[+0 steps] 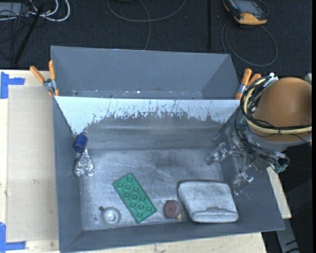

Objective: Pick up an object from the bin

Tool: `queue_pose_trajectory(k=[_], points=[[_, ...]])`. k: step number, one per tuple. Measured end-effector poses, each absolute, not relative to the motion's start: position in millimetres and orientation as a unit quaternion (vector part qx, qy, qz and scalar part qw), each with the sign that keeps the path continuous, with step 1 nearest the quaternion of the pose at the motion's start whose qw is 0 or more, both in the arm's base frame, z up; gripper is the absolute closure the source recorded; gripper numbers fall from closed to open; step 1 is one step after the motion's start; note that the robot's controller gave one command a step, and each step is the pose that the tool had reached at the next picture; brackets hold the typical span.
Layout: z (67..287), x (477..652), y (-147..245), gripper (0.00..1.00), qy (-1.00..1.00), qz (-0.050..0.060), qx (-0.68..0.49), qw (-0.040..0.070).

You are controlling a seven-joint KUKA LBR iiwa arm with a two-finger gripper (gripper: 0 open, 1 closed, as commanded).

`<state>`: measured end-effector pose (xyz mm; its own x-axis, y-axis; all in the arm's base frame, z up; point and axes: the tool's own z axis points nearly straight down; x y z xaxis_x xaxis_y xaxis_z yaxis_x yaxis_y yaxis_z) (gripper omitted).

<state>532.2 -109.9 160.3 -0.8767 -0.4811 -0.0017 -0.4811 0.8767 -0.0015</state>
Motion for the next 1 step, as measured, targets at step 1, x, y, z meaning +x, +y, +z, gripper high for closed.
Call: queue_pose_trajectory(k=[1], points=[[147.6,472.1,-19.5,0.00,0.968,0.003,-0.250,-0.003]])
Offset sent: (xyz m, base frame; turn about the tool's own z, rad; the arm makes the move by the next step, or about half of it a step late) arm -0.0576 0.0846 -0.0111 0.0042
